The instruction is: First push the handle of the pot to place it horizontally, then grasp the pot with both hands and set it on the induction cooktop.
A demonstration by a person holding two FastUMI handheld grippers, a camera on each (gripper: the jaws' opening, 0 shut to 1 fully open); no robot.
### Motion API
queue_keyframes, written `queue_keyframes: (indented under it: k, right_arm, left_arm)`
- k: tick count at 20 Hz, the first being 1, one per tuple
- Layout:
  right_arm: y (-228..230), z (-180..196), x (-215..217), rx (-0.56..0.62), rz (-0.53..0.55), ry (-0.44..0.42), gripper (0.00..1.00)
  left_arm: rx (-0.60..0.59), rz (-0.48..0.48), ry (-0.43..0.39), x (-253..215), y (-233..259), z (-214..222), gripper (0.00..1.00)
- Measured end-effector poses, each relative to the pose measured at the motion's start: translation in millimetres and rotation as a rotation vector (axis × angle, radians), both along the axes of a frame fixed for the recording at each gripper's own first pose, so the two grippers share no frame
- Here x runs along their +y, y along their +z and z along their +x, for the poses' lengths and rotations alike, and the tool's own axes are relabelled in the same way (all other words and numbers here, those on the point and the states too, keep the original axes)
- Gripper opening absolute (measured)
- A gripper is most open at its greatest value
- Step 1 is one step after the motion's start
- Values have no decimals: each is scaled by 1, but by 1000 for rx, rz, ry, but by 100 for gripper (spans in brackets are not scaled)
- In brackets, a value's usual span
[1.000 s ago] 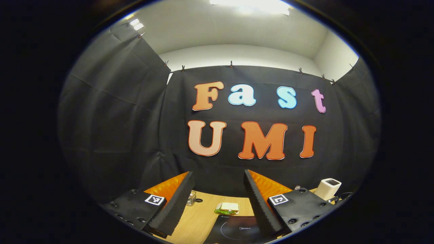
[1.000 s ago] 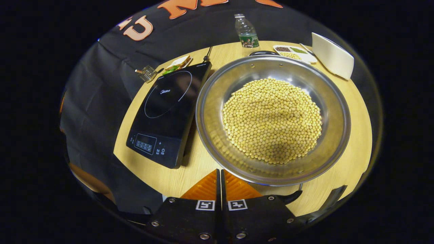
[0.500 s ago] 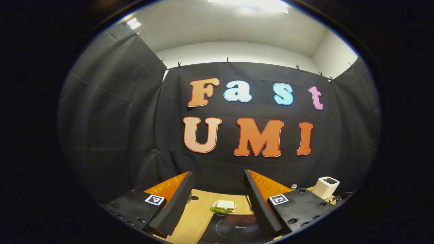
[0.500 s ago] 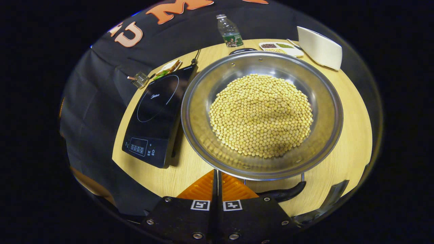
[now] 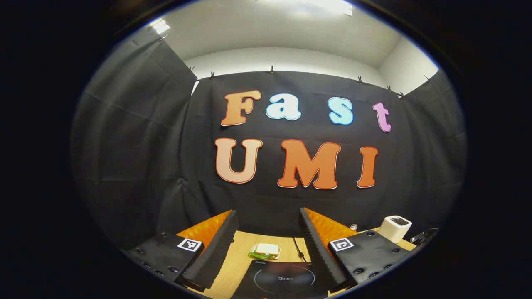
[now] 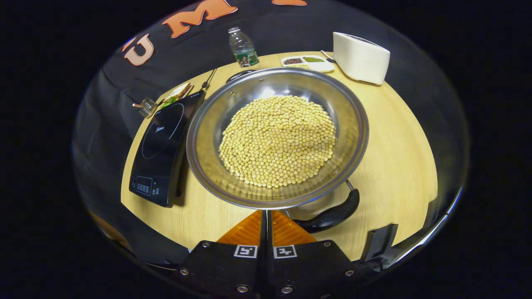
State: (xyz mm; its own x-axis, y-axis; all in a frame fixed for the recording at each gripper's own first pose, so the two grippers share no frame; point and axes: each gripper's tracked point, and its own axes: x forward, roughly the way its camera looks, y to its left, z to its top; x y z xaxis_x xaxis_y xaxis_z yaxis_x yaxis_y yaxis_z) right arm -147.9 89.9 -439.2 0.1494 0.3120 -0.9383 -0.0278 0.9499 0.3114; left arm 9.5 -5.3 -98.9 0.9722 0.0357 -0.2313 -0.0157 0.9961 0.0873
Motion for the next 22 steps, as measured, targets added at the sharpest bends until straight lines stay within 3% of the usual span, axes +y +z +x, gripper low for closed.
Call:
queue_keyframes:
  k: [14,16,22]
  right_arm:
    - [-31,30,-48,32,-111,-72,0]
    - [-44,32,-66,48,-163,-100,0]
    - [-46,46,-78,59,-137,-196,0]
  left_arm:
    - [-2,29,21,7,-5,-1,95]
    - [-17,54,26,8,-4,-4,95]
    - [-17,59,4,1,-8,-6,95]
